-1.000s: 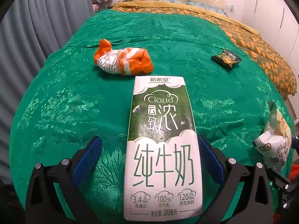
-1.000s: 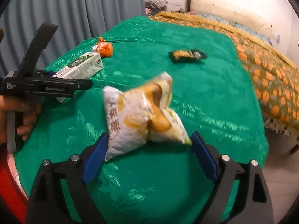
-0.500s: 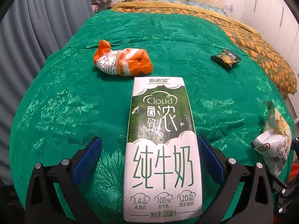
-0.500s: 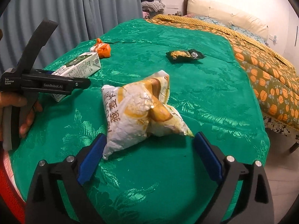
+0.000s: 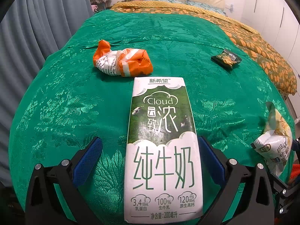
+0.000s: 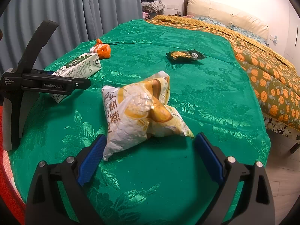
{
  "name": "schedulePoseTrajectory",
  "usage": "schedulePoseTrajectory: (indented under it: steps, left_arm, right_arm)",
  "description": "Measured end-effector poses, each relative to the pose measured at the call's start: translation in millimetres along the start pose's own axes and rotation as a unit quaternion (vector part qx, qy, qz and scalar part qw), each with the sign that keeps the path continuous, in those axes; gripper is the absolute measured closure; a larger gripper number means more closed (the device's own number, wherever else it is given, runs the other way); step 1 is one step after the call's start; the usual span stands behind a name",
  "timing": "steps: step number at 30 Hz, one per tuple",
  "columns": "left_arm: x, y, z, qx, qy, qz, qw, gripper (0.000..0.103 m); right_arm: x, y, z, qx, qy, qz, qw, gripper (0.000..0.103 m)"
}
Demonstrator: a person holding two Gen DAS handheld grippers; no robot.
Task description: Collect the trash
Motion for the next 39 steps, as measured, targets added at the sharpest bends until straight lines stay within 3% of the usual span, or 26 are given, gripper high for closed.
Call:
schedulePoseTrajectory:
  steps: [39]
  left_arm:
    - [-0.4,0.1,0.1,0.0,0.0,0.0,1.0,0.004]
  right_arm:
    - [-1.1,1.8,-2.7,-0.01,-0.003,-0.003,1.0,0.01]
Point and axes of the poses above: each gripper's, at about its wrist camera, not at the fingertips, and y roughly against the way its jaws point, x to its left, z to its top, the point moved 1 cm from there along -y, roughly the way its jaws point, and after that the axes turned 4 degrees about x, right-handed, at the moved point
